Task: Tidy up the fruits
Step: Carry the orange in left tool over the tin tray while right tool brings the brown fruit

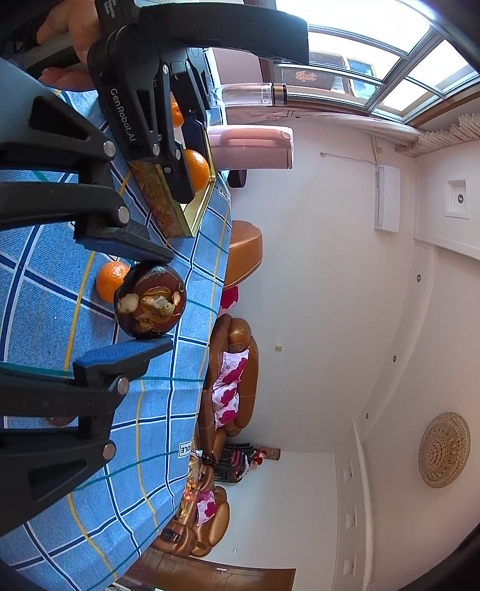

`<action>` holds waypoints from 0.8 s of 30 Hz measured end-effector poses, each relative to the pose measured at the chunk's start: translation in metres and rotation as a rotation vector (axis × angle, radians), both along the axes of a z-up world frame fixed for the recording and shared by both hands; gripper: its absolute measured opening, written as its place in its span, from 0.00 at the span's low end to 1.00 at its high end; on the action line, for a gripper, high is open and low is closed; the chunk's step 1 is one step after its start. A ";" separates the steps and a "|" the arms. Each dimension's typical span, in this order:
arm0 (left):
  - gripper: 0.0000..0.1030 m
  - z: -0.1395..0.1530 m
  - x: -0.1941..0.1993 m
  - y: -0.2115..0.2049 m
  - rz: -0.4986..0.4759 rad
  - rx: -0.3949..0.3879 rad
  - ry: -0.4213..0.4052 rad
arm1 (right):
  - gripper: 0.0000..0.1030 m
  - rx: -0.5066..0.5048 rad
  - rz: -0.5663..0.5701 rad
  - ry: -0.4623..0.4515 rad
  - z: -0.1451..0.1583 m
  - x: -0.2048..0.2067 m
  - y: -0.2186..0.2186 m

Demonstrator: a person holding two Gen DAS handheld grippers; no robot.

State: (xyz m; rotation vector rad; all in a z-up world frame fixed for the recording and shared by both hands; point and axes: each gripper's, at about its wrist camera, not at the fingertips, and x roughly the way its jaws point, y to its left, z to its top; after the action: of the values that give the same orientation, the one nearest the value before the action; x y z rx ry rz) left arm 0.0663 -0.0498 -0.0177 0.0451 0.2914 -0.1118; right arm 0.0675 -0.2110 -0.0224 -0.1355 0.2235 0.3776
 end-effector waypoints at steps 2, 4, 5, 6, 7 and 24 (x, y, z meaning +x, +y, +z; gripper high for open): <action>0.40 0.000 0.000 0.003 0.007 -0.005 0.003 | 0.41 -0.007 0.009 0.002 0.000 0.001 0.006; 0.40 0.000 0.001 0.007 0.013 -0.008 0.005 | 0.41 -0.012 0.017 0.003 0.000 0.002 0.011; 0.40 0.000 0.001 0.010 0.016 -0.009 0.006 | 0.41 -0.014 0.022 0.004 0.000 0.002 0.014; 0.40 0.000 0.001 0.012 0.020 -0.011 0.008 | 0.41 -0.016 0.027 0.004 0.000 0.003 0.017; 0.40 0.000 0.001 0.013 0.023 -0.012 0.010 | 0.41 -0.019 0.033 0.005 0.000 0.003 0.019; 0.40 0.000 -0.004 0.053 0.085 -0.037 0.025 | 0.41 -0.044 0.122 0.023 0.003 0.012 0.067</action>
State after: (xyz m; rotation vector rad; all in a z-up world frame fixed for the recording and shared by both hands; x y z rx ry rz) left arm 0.0622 0.0030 -0.0178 -0.0055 0.3159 -0.0330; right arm 0.0793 -0.1435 -0.0192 -0.1893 0.2468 0.4958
